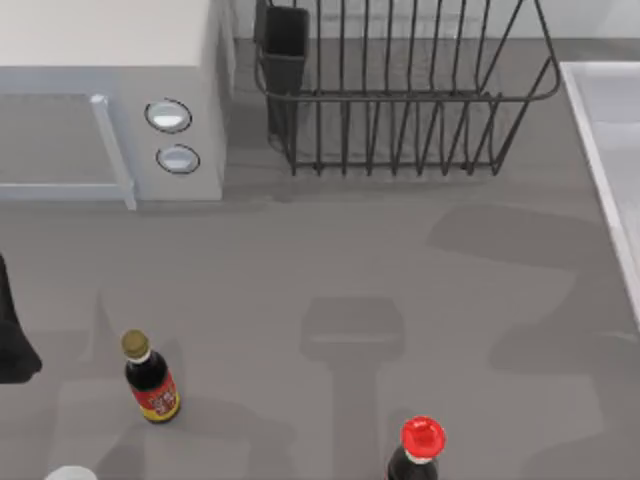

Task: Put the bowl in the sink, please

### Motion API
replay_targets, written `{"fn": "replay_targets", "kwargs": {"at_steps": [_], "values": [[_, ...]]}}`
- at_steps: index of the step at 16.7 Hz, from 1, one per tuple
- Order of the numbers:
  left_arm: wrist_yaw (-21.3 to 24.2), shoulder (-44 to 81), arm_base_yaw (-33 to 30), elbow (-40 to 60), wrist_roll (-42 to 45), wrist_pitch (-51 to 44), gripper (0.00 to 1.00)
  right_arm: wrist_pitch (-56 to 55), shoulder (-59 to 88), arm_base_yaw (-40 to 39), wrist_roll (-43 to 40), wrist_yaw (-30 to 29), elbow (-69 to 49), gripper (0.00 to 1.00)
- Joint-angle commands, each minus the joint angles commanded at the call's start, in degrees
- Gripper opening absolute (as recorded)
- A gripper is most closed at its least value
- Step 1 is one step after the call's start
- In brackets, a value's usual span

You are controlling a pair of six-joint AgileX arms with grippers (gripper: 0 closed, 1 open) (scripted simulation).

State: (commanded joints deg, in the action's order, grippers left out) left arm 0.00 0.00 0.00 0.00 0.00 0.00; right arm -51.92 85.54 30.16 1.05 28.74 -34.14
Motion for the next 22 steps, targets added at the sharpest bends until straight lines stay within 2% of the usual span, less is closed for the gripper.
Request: {"fn": "replay_targets", "kwargs": {"at_steps": [5, 8, 18, 22], "values": [[0.0, 0.0, 0.0, 0.0, 0.0, 0.0, 1.00, 0.0, 0.4, -0.2, 0.1, -0.1, -0.2, 0.00], [0.0, 0.0, 0.0, 0.0, 0.0, 0.0, 1.00, -3.9, 4.3, 0.0, 0.1, 0.0, 0.1, 0.00], [0.0, 0.0, 0.0, 0.0, 0.0, 0.0, 1.00, -41.0, 35.5, 0.4, -0.2, -0.3, 4.9, 0.00], [0.0, 0.0, 0.0, 0.0, 0.0, 0.0, 1.00, -47.3, 41.3, 0.1, -0.2, -0.5, 6.1, 0.00]]}}
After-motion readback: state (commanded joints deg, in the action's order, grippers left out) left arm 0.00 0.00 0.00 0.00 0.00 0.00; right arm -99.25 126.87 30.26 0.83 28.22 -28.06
